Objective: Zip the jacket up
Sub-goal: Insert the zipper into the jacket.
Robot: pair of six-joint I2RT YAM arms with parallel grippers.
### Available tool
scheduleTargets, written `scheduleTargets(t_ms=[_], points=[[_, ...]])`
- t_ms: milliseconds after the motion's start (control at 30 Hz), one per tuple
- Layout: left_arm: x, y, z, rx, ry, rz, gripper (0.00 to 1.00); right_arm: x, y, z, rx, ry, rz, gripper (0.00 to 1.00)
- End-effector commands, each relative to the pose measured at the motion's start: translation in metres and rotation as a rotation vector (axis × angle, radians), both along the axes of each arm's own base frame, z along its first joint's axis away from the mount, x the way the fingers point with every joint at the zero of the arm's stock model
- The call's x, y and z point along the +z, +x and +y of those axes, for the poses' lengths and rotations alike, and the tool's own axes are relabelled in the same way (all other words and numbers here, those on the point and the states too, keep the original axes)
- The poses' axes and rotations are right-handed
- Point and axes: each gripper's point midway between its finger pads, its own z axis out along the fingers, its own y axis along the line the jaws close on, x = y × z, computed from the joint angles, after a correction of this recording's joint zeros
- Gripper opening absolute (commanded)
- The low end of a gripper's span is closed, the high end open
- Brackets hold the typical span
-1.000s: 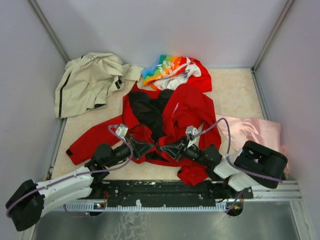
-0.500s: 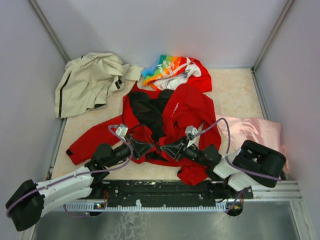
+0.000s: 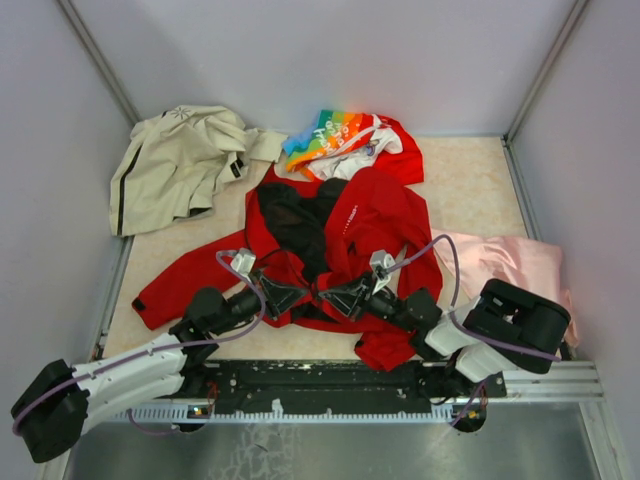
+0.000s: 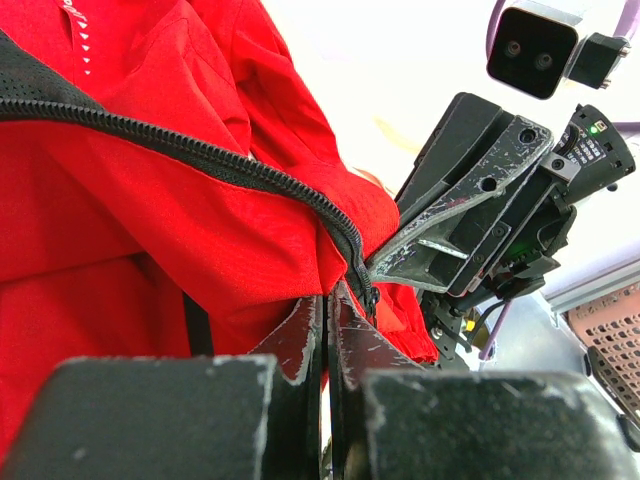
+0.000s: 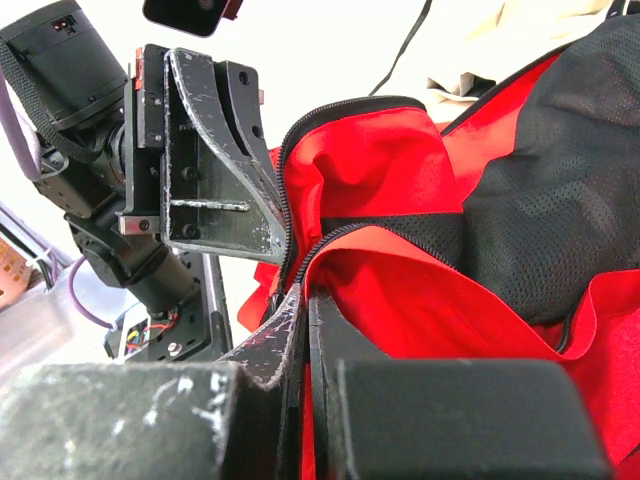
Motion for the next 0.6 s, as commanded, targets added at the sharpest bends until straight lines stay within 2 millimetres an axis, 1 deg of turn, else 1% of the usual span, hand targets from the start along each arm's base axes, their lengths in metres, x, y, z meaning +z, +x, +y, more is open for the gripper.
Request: scheduleTargets(t_ms=[0,333,567], points=[[0.0087,0.0002,0.0005,0.001,-0.034,-0.022,0.00,0.0544,0.0002,0.0000,-0.007,0.167,-0.125,0.00],[0.0054,0.0004,-0.0022,-0.012,-0.011,-0.029,0.00,0.0567,-0.0001,0.0005,-0.004,0.174,-0.123,0.00],[0.0118,0.0015,-0.0012,-0.001,-0.026,-0.028,0.00,0.0503,0.0028,0.0018,-0.018,0.160,-0.106,0.00]])
